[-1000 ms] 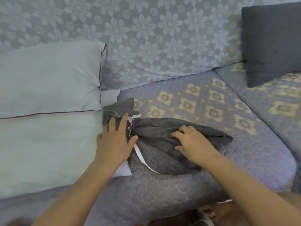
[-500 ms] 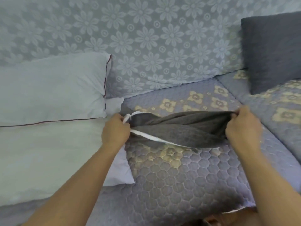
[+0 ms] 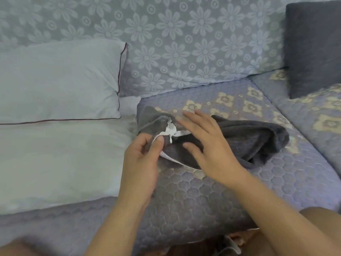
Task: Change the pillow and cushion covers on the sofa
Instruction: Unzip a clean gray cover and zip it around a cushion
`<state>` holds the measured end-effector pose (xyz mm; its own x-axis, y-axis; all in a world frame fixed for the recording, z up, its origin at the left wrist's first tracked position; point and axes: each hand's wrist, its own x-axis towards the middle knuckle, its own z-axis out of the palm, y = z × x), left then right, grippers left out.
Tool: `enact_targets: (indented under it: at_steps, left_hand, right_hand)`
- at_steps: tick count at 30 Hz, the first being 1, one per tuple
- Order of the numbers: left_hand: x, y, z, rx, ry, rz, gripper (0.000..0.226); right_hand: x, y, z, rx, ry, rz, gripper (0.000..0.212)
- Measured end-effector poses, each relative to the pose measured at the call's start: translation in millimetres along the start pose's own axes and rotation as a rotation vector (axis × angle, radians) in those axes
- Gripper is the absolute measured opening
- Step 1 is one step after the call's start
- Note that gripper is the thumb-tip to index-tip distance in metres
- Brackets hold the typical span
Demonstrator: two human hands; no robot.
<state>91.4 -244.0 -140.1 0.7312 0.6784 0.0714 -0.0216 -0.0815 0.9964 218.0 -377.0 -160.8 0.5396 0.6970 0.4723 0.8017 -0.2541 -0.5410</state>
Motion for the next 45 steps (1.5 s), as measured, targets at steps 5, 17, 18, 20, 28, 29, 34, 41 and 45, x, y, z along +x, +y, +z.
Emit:
enact_targets:
  at_steps: [5,17,18,20,28,29,34,41,45]
  left_hand:
    - [2,5,-13,-0.097,-0.020,-0.184,0.015]
    - [-7,9,-10,-0.789,-0.419,-0.593,0.044]
    - [-6,8,-9,-0.841,-0.355,-0.580,0.044]
    - [-5,7,-11,-0.896,-0.275,-0.547,0.043]
    - [-10,6,-6,-0.630,-0.243,-0.350,0.046]
    - [-11,9,-6,-0.601,-0.256,-0.323,0.044]
    - [-17,18,-11,-0.159,-0.137,-0.148,0.049]
    - [34,41,-19,0.622,0.103,0.121,0.018]
    - [83,139,-16,-0.019,-0.213,-0.096,0.023]
  right_hand:
    - [27,-6,-22,0.266,-0.044,0.197,0.022]
    - [69,2,4,0.073,0.069,0.182,0.020]
    - [64,-4,-4,0.174,0.097,0.201,0.023]
    - [46,-20,-21,0.447,0.052,0.221,0.029]
    - [30,-29,-24,0.537,-0.140,0.320,0.007]
    - [30,-31,-27,0.576,-0.189,0.314,0.006]
    - [21,-45,-25,0.336,-0.079,0.164,0.016]
    - [79,-86,-54,0.176,0.255,0.088,0.014]
    - [152,-116,-120,0.142,0.488,0.019,0.013]
